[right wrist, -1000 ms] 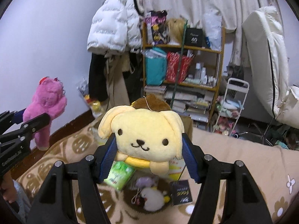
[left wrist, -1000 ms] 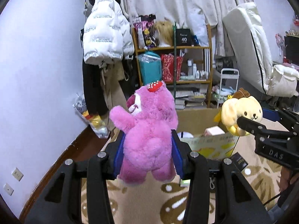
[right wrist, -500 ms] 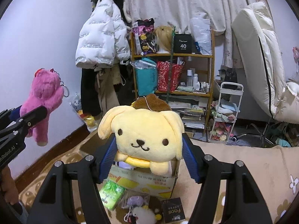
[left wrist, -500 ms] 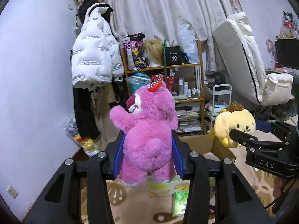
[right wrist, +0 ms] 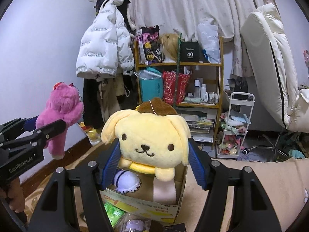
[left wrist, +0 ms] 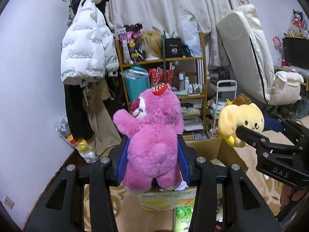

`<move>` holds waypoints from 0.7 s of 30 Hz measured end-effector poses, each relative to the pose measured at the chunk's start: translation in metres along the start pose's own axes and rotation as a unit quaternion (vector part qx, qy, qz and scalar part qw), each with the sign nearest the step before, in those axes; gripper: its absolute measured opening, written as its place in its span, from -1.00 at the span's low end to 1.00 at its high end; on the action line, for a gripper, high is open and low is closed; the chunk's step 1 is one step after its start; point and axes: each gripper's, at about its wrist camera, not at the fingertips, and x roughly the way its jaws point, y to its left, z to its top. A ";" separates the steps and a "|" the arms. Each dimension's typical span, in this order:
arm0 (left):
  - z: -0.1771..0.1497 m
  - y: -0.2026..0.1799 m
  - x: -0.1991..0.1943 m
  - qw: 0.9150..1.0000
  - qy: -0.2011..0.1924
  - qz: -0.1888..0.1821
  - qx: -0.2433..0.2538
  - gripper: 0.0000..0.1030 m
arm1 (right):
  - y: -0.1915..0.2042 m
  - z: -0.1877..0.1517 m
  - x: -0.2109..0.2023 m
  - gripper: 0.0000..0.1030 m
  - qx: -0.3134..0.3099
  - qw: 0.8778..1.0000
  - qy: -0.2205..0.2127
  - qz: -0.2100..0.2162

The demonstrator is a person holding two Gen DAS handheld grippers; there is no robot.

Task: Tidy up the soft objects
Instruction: 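Lift the pink bear and yellow dog plush over the box with both grippers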

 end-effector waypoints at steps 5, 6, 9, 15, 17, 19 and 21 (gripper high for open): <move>-0.013 -0.006 0.021 1.000 0.024 -0.003 0.006 -0.13 | -0.004 -0.007 0.017 0.38 -0.002 1.000 0.018 -0.002; -0.016 -0.006 0.025 1.000 0.029 -0.006 0.006 -0.13 | -0.006 -0.008 0.019 0.38 0.001 1.000 0.020 0.000; -0.023 -0.010 0.035 0.998 0.052 -0.009 0.019 -0.13 | -0.010 -0.010 0.024 0.39 0.008 1.000 0.024 0.002; -0.029 -0.010 0.047 0.997 0.071 -0.013 0.006 -0.12 | -0.014 -0.017 0.034 0.40 0.007 0.999 0.038 -0.012; -0.032 -0.011 0.049 0.997 0.074 -0.009 0.010 -0.12 | -0.016 -0.021 0.039 0.41 0.012 0.999 0.048 -0.004; -0.035 -0.011 0.052 0.997 0.080 -0.011 0.009 -0.10 | -0.017 -0.023 0.043 0.42 0.014 0.998 0.057 -0.003; -0.037 -0.011 0.054 0.996 0.087 -0.015 0.007 -0.08 | -0.017 -0.024 0.046 0.43 0.017 0.998 0.064 0.002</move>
